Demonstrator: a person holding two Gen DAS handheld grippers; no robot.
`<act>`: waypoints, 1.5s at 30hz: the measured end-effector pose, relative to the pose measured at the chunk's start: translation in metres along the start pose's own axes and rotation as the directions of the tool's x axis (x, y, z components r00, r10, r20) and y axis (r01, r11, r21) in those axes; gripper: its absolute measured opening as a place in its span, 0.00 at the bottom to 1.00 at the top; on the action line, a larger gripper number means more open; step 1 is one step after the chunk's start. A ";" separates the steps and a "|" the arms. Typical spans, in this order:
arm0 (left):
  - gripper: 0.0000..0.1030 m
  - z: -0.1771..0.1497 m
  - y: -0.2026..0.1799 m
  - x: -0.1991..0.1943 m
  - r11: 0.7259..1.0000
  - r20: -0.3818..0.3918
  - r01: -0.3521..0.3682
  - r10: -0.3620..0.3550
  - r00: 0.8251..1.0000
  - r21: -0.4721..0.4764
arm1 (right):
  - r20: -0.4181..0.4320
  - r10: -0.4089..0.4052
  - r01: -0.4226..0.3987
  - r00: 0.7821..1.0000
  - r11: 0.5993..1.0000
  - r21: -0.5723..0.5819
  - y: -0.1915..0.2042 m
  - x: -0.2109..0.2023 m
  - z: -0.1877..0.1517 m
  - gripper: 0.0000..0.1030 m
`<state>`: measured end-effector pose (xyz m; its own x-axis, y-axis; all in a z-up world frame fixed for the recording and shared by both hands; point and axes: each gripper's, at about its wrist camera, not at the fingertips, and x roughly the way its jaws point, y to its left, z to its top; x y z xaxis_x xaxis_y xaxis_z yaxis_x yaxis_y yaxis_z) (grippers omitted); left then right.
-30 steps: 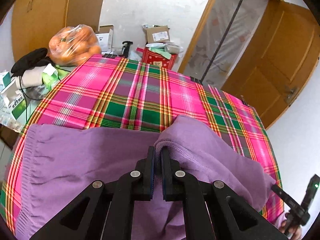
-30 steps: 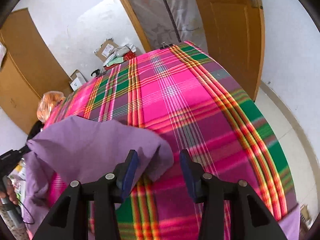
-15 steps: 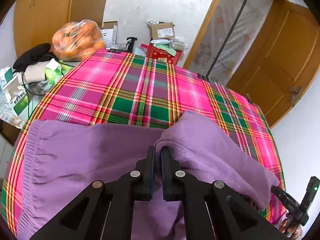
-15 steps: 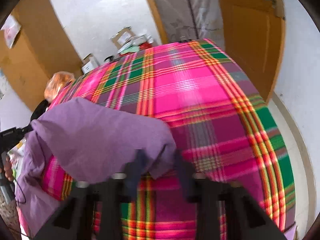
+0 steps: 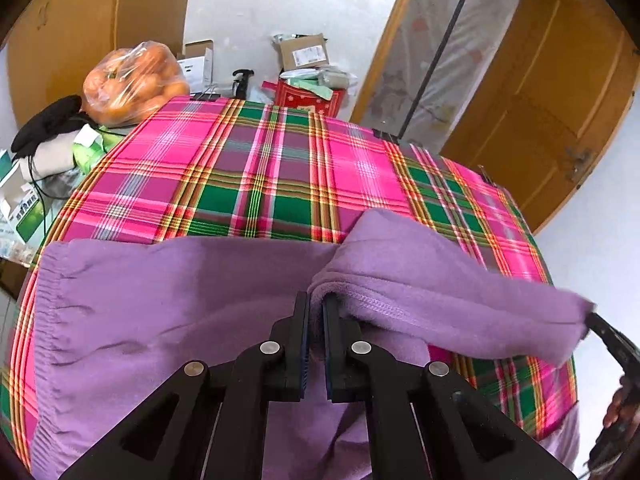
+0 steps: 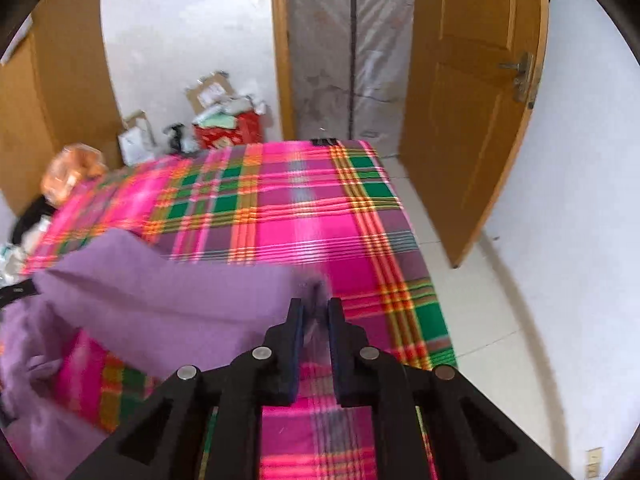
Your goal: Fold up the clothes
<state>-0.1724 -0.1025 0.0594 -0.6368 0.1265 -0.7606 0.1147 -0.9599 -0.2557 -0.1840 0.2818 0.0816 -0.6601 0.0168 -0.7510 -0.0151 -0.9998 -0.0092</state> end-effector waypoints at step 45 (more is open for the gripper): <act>0.06 -0.004 0.007 0.002 1.000 -0.034 0.000 0.000 0.999 -0.002 | 0.118 -0.168 0.194 0.979 0.946 -0.258 0.063 0.010 -0.056 0.08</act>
<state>-0.1695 -0.1077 0.0539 -0.6103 0.1353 -0.7805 0.1163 -0.9593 -0.2572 -0.1496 0.2182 0.0360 -0.7324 0.1850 -0.6553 0.0519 -0.9444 -0.3247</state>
